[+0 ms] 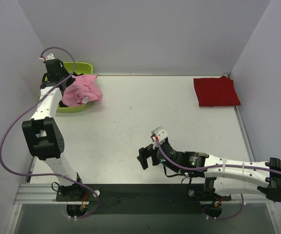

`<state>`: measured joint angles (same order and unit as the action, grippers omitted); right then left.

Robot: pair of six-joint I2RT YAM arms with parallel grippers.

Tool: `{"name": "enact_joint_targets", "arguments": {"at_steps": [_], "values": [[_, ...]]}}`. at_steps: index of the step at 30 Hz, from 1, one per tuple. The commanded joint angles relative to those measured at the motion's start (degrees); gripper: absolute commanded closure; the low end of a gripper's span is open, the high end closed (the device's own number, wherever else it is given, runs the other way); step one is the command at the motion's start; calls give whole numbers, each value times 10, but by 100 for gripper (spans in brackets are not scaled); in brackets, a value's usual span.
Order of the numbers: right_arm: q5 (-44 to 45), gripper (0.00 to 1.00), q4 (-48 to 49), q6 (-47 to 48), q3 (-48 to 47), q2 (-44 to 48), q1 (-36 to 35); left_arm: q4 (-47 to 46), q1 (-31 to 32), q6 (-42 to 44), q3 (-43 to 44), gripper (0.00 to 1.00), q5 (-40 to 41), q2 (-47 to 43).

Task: Fold and stack the t-shirts

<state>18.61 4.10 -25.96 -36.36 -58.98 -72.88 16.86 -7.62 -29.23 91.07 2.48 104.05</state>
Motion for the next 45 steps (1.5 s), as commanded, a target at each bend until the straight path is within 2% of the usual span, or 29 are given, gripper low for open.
{"name": "enact_joint_targets", "arguments": {"at_steps": [1, 8, 9, 10, 13, 17, 25, 28, 30, 33, 34, 40, 45], "values": [[17, 0, 13, -10, -6, 4, -8, -38, -4, 9, 20, 100, 13, -15], [14, 0, 16, -8, -20, -17, -10, -45, -3, 14, 31, 98, -13, -18], [13, 0, 16, -8, -20, -20, -11, -40, -3, 15, 35, 83, -13, -14], [13, 0, 18, -8, -21, -22, -13, -33, -4, 15, 39, 58, -12, -10], [13, 0, 18, -8, -26, -29, -17, -32, -4, 17, 31, 37, -9, 1], [15, 0, 17, -8, -26, -33, -21, -27, -4, 20, 32, 32, -23, 34], [22, 0, 13, -8, -29, -38, -21, -27, -5, 19, 33, 30, -47, 83], [24, 0, 9, -8, -32, -43, -21, -31, -5, 21, 27, 31, -47, 93], [23, 0, 10, -8, -33, -45, -22, -35, -5, 22, 23, 36, -47, 98], [24, 0, 10, -8, -34, -49, -21, -39, -6, 24, 19, 71, -46, 101], [24, 0, 9, -8, -35, -50, -22, -38, -6, 23, 18, 100, -45, 101], [22, 0, 9, -4, -42, -57, -23, -61, -8, 21, 0, 100, -31, 60], [24, 0, 7, -5, -46, -60, -23, -91, -6, 7, -20, 100, -39, -42]]}}
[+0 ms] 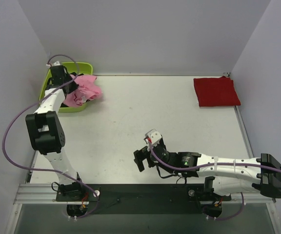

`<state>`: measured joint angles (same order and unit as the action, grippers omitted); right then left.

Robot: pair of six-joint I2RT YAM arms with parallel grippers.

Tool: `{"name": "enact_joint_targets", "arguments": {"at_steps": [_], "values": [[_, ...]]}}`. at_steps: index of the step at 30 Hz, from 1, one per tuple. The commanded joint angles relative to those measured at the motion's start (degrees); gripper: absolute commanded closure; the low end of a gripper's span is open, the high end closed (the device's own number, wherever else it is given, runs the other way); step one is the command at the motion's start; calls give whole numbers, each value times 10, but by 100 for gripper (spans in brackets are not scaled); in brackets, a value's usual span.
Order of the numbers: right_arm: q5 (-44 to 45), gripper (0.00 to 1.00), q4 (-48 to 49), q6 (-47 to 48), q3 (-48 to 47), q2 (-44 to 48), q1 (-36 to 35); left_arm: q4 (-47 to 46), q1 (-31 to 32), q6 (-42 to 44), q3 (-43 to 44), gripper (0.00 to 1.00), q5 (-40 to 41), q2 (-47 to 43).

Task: Fold and stack the t-shirts

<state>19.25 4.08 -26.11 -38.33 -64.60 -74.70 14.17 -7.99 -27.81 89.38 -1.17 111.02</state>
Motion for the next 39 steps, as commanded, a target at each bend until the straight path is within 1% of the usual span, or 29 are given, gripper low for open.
{"name": "enact_joint_targets", "arguments": {"at_steps": [1, 3, 6, 10, 11, 13, 14, 17, 18, 19, 20, 21, 22, 23, 24, 26, 27, 28, 31, 33, 34, 35, 37, 38, 39], "values": [[25, 0, 4, -5, -27, -2, -7, -68, -1, -10, -6, 100, -8, -127], [39, 0, 1, -5, -26, 3, -9, -77, 2, -20, -14, 100, -19, -169], [57, 0, 1, -8, -23, 17, -11, -88, 28, -22, -30, 100, -30, -221], [72, 0, -13, -11, -24, 32, -12, -78, 90, 1, -36, 100, -18, -282], [77, 0, -17, -13, -23, 37, -13, -74, 118, 10, -41, 100, -16, -307], [88, 0, -28, -17, -20, 53, -18, -59, 142, 15, -48, 100, -24, -330], [102, 0, -32, -21, -18, 59, -19, -55, 177, 16, -67, 100, -25, -352], [123, 0, -48, -25, -9, 91, -25, -42, 241, 22, -111, 100, -13, -403], [134, 0, -69, -25, -10, 98, -26, -43, 285, 21, -156, 100, -4, -417], [141, 0, -78, -25, -13, 111, -26, -46, 299, 15, -179, 100, 4, -439], [145, 0, -99, -25, -17, 116, -26, -51, 311, -8, -211, 100, 1, -448], [159, 0, -110, -28, -22, 119, -26, -68, 334, -21, -269, 100, -2, -456], [167, 0, -122, -28, -27, 122, -27, -83, 344, -35, -308, 100, -2, -468], [171, 0, -143, -28, -36, 123, -27, -99, 357, -56, -342, 100, -4, -469], [187, 0, -155, -33, -40, 123, -27, -129, 378, -65, -409, 100, 5, -467], [203, 0, -189, -39, -57, 123, -27, -178, 398, -93, -468, 100, 5, -442], [209, 0, -202, -42, -62, 124, -26, -219, 416, -102, -518, 100, 7, -428], [223, 0, -215, -52, -68, 125, -26, -238, 423, -109, -532, 100, 7, -395], [242, 0, -266, -64, -94, 120, -25, -289, 455, -123, -554, 100, 23, -334], [250, 0, -294, -68, -110, 120, -25, -323, 471, -131, -551, 100, 12, -311], [255, 0, -303, -73, -113, 120, -25, -335, 491, -139, -545, 100, 1, -296], [266, 0, -317, -76, -119, 119, -23, -347, 504, -142, -542, 100, -10, -289], [272, 0, -324, -74, -129, 117, -21, -359, 538, -149, -534, 100, -8, -287], [274, 0, -332, -76, -133, 114, -18, -359, 573, -151, -527, 100, -3, -288], [273, 0, -337, -79, -135, 106, -6, -350, 594, -153, -528, 100, 20, -293]]}}
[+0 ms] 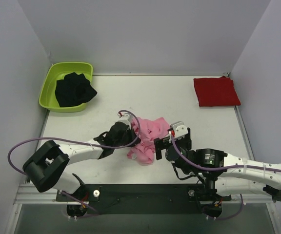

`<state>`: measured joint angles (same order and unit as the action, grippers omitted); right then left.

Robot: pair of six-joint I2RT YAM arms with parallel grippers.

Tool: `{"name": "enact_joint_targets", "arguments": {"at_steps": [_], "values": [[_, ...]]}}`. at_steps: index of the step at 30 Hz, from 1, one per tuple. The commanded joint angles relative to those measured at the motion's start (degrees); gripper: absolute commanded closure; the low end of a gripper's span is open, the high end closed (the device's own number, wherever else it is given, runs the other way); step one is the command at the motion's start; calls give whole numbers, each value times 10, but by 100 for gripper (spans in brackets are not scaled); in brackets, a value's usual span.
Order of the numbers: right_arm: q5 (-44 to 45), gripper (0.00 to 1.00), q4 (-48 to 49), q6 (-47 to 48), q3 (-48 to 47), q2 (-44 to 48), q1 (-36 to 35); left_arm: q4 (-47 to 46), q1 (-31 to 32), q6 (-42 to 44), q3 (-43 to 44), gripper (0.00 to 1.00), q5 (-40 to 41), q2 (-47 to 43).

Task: Fold and stack the t-shirts

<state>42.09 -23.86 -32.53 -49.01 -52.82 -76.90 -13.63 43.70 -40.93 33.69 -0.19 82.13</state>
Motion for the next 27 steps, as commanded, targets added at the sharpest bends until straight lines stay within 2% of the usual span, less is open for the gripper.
{"name": "enact_joint_targets", "arguments": {"at_steps": [1, 2, 6, 7, 8, 11, 13, 14, 18, 23, 27], "values": [[41, 0, -63, -19, -33, -16, 24, -68, 92, -25, 27, 100, 22, -19], [37, 0, -72, -23, -33, -21, 32, -62, 113, -27, 17, 100, 32, -29], [-9, 0, -72, -44, -9, -46, 90, -52, 127, -51, -31, 100, 34, -99], [-19, 0, -62, -44, 2, -48, 112, -43, 132, -58, -36, 89, 34, -128], [-31, 0, -56, -45, 7, -52, 125, -5, 135, -57, -35, 71, 37, -144], [-65, 0, -39, -43, 16, -74, 152, 90, 140, -51, -29, 5, 73, -223], [-83, 0, -32, -44, 18, -94, 159, 135, 141, -34, -14, 5, 97, -297], [-90, 0, -31, -46, 20, -100, 162, 203, 142, -29, -7, 5, 123, -323], [-138, 0, -14, -70, 30, -134, 154, 326, 140, -9, 32, 5, 189, -461], [-153, 1, -6, -134, 36, -169, 89, 478, 140, -20, 90, 4, 272, -518], [-159, 3, -29, -197, 30, -203, 47, 525, 140, -35, 97, 5, 309, -550]]}}
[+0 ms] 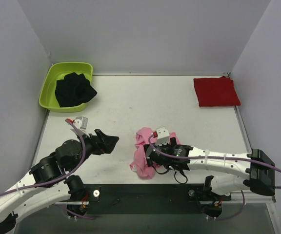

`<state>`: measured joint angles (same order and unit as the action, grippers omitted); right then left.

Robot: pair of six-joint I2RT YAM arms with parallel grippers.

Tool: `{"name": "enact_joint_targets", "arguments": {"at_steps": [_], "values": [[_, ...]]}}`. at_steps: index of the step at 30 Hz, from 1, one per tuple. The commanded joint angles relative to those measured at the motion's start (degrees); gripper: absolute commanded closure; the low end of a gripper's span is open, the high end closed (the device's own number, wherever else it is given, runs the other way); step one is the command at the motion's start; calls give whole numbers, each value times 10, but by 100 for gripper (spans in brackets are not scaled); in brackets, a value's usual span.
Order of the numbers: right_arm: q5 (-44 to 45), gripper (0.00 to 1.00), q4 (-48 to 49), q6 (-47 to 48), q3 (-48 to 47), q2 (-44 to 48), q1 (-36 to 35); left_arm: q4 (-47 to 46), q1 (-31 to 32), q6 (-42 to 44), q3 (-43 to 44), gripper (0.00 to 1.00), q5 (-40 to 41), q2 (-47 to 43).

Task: Fold and stack the t-shirts

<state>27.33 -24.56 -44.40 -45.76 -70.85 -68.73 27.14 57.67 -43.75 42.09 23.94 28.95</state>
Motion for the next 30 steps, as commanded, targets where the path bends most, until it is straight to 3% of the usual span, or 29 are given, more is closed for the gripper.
{"name": "enact_joint_targets", "arguments": {"at_steps": [1, 8, 15, 20, 26, 30], "values": [[-12, 4, -27, -88, 4, -25, -43, 121, 0, -11, 10, 4, 73, -25], [-2, 7, -43, -184, 47, -5, -87, 126, -1, -16, -10, 4, 80, -62], [29, 8, -156, -264, 38, 58, -177, 132, -1, -16, -8, 4, 77, -61], [25, 8, -169, -323, 53, 41, -226, 124, -1, -20, -16, 4, 75, -60], [74, 8, -164, -313, 25, -42, -225, 121, -1, -20, -14, 4, 73, -52], [67, 7, -102, -267, 16, -82, -182, 127, 0, -22, -14, 4, 72, -54]]}}
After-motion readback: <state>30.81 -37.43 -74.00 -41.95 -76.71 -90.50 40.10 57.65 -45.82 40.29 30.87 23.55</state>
